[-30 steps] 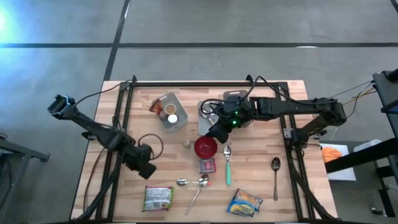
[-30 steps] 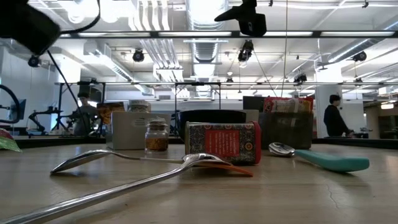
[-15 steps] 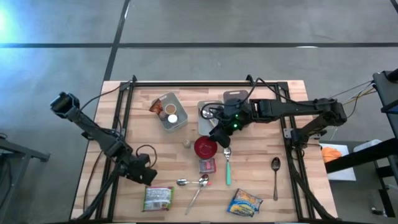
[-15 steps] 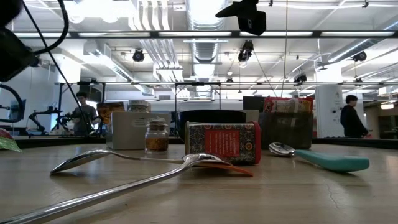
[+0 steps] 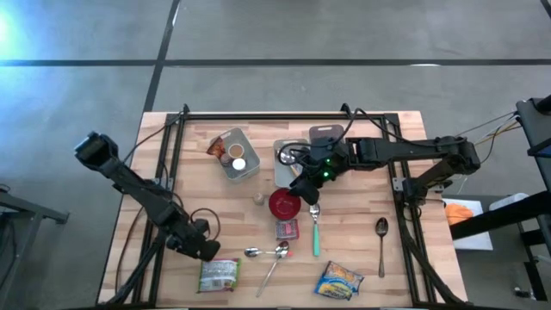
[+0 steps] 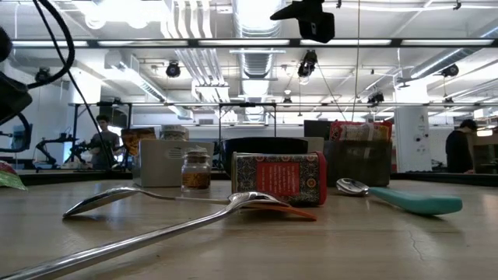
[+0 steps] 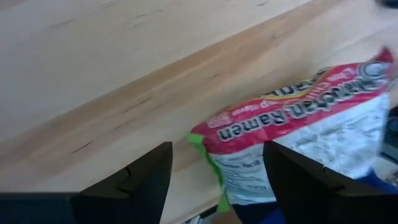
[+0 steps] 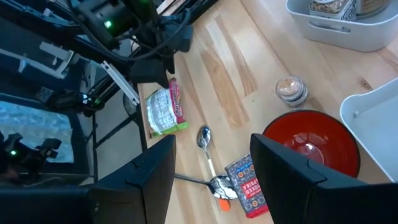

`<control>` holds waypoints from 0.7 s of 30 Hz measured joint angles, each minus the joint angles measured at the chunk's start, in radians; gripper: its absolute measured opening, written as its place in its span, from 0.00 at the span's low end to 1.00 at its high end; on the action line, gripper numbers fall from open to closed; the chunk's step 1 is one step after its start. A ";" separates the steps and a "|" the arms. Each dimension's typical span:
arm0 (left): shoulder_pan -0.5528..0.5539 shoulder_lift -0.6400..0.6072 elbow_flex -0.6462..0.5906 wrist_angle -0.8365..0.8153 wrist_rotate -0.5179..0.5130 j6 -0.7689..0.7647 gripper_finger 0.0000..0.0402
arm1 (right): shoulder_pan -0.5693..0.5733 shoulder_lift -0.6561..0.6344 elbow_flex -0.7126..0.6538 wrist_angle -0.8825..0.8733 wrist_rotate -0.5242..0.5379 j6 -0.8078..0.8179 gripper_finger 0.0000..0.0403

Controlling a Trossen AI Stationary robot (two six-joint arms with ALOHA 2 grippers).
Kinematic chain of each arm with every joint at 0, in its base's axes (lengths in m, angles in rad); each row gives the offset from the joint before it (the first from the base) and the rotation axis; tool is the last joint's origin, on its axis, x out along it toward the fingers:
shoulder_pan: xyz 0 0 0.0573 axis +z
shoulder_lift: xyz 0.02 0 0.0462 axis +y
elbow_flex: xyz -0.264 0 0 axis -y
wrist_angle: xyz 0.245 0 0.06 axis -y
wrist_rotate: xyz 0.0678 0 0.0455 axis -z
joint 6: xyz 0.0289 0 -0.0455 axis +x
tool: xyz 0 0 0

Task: Pick & Place Food Item
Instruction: Put the yellow noodle pack into the black bin

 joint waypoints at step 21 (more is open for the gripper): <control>0.000 0.064 -0.043 0.160 0.039 0.114 0.12 | 0.000 -0.005 0.007 0.000 -0.008 0.002 0.50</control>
